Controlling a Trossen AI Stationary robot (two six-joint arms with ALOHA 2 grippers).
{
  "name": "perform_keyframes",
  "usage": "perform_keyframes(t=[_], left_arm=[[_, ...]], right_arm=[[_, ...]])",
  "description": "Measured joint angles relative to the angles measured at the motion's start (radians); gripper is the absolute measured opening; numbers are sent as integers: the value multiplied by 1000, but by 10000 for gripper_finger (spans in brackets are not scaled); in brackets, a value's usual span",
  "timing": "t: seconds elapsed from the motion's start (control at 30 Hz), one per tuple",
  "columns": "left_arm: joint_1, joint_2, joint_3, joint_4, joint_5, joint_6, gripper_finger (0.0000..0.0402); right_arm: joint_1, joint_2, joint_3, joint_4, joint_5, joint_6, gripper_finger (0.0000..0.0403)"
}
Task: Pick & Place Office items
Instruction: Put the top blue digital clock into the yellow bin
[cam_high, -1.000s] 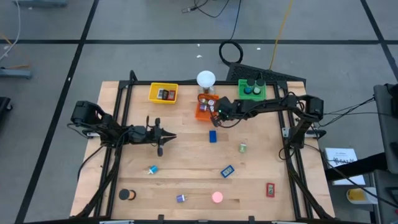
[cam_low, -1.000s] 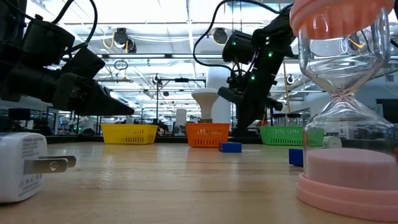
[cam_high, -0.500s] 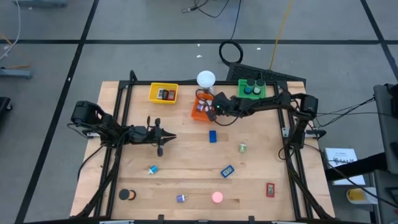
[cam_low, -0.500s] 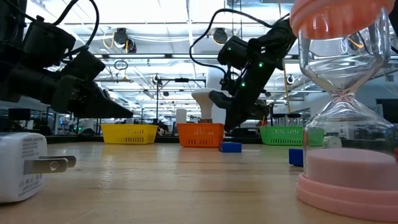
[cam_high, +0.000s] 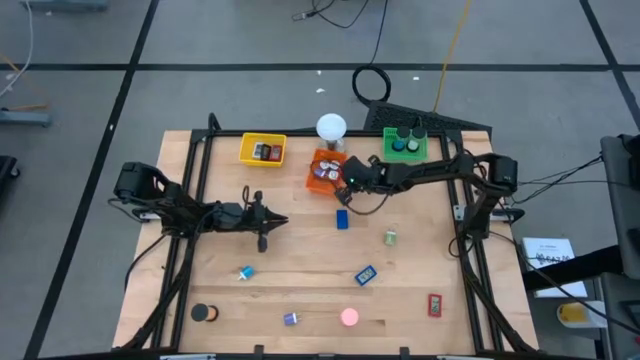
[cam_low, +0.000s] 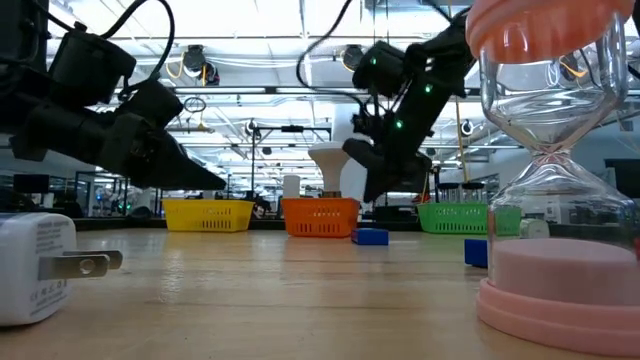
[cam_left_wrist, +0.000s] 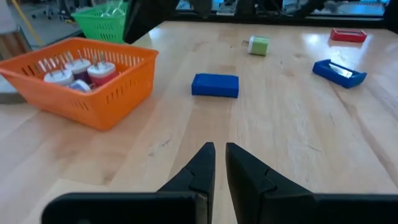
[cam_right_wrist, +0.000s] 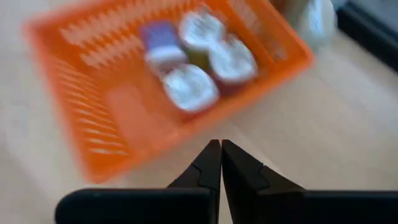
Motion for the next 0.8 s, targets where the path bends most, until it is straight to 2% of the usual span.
perform_keyframes(t=[0.3,0.53,0.8], left_arm=[[0,0,2,19,0,-3,42],[-21,0,2,16,1,7,42],[-111,0,2,7,1,0,42]], right_arm=[[176,-63,-115,137,103,-60,6],[286,-83,-195,316,106,-3,6],[413,-145,-240,307,240,102,6]])
